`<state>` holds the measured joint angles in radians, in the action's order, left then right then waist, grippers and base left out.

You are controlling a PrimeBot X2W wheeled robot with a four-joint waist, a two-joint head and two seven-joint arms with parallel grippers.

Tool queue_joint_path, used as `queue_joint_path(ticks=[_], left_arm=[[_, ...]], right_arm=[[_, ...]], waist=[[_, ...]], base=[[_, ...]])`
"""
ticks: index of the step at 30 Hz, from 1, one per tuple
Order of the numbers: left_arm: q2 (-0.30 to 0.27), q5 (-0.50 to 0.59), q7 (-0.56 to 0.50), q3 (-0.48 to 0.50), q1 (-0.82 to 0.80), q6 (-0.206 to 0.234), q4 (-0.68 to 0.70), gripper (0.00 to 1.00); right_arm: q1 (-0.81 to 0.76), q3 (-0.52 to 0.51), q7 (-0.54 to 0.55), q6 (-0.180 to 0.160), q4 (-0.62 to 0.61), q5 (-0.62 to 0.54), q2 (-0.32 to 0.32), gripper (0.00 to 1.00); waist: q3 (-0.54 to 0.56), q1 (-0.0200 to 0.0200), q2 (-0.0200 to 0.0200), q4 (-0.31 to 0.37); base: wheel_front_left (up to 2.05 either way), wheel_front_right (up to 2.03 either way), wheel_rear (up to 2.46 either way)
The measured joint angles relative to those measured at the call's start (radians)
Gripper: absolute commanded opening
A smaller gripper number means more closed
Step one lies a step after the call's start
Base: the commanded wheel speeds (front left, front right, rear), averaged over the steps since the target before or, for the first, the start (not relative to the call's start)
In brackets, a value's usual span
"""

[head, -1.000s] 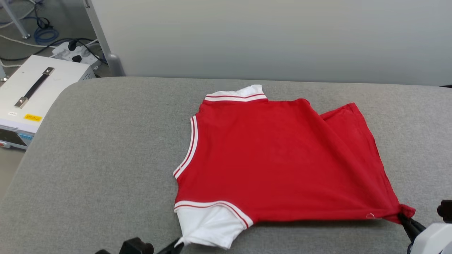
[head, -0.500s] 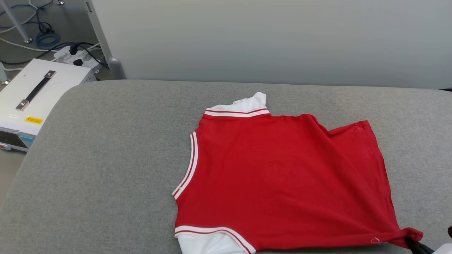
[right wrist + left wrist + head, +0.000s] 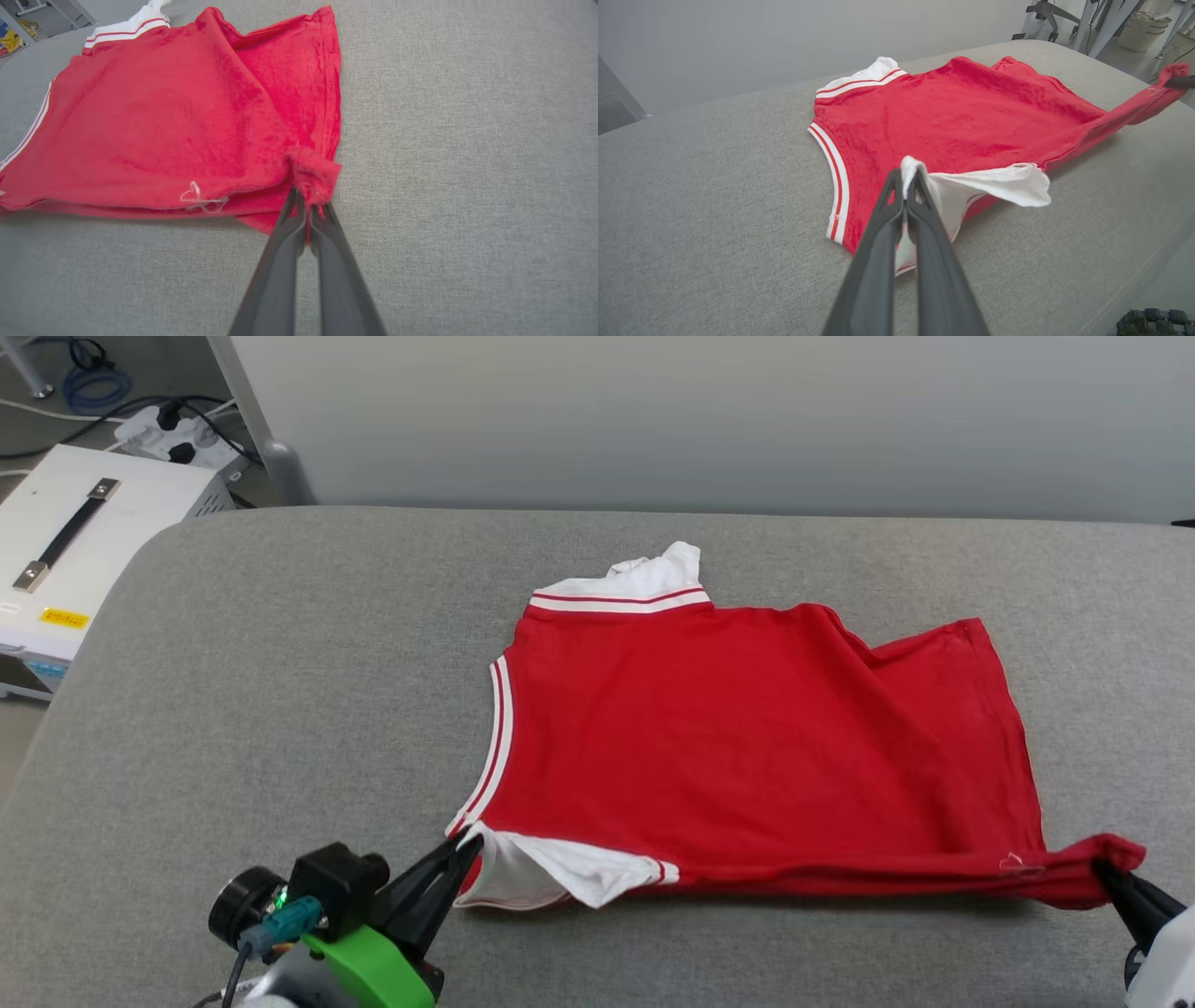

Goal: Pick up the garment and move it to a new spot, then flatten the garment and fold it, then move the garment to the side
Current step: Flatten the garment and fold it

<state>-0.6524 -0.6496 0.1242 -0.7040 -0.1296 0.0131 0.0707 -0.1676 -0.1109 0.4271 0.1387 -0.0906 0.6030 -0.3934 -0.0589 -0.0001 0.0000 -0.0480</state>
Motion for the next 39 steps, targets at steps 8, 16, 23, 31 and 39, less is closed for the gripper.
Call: queue_joint_path(ticks=[8, 16, 23, 31, 39], left_arm=[[0.047, 0.026, -0.003, 0.008, -0.124, 0.002, -0.109, 0.0], [0.09, 0.045, -0.011, 0.0, -0.227, -0.023, -0.245, 0.0], [0.127, 0.061, 0.004, -0.009, -0.294, -0.035, -0.379, 0.0], [0.19, 0.051, 0.007, -0.02, -0.312, -0.031, -0.522, 1.0], [0.245, 0.018, 0.074, 0.017, -0.303, 0.01, -0.574, 1.0]], right_arm=[[0.135, 0.032, 0.028, 0.0, 0.062, -0.029, -0.022, 0.0], [0.236, 0.087, 0.03, 0.0, 0.157, -0.037, -0.034, 0.0], [0.299, 0.151, 0.017, 0.0, 0.219, -0.038, -0.044, 0.0], [0.328, 0.172, -0.049, 0.0, 0.281, -0.041, -0.049, 1.0], [0.32, 0.139, -0.096, 0.0, 0.256, -0.067, -0.029, 1.0]], waist=[[-0.079, 0.0001, 0.0, 0.011], [-0.155, 0.0001, 0.0, 0.022], [-0.201, 0.0001, 0.0, 0.029], [-0.195, 0.0002, 0.0, 0.026], [-0.132, 0.0001, 0.0, 0.018]], base=[[0.0, 0.0, 0.0], [0.0, 0.0, 0.0], [0.0, 0.0, 0.0], [0.0, 0.0, 0.0], [0.0, 0.0, 0.0]])
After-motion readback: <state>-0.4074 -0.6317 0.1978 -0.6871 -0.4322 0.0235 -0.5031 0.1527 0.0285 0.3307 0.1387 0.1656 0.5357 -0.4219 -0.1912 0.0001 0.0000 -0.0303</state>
